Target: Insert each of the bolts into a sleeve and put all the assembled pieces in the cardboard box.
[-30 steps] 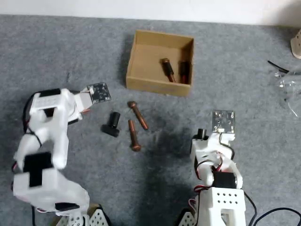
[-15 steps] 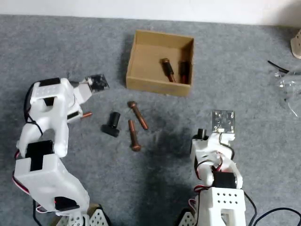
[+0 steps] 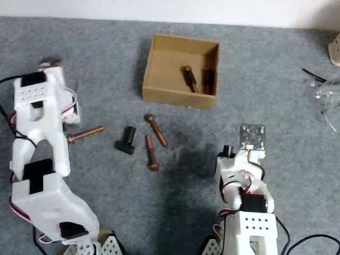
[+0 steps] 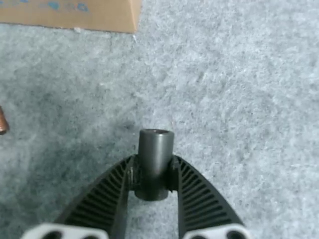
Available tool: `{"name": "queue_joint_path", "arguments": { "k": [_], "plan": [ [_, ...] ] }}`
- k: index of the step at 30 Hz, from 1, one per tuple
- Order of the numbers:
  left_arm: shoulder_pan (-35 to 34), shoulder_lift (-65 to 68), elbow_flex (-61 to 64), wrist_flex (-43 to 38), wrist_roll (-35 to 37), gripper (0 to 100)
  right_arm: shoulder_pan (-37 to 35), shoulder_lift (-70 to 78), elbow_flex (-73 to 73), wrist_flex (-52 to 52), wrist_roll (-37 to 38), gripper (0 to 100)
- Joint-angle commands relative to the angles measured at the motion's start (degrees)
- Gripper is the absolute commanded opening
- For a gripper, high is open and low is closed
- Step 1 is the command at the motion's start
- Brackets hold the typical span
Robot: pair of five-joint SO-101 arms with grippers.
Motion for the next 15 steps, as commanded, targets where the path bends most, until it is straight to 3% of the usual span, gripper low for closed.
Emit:
{"name": "queue_joint_path", "arguments": {
  "k": [1,15],
  "plan": [
    [2.9,-0.6,-3.3,4.1,30.2,16,-0.7,-1.1,-0.4,-2.2,0.8,0.4],
    [7.0,-0.3,0.3,4.0,55.2,16,-0.7,-1.1,-0.4,-2.2,0.8,0.4]
  ]
}}
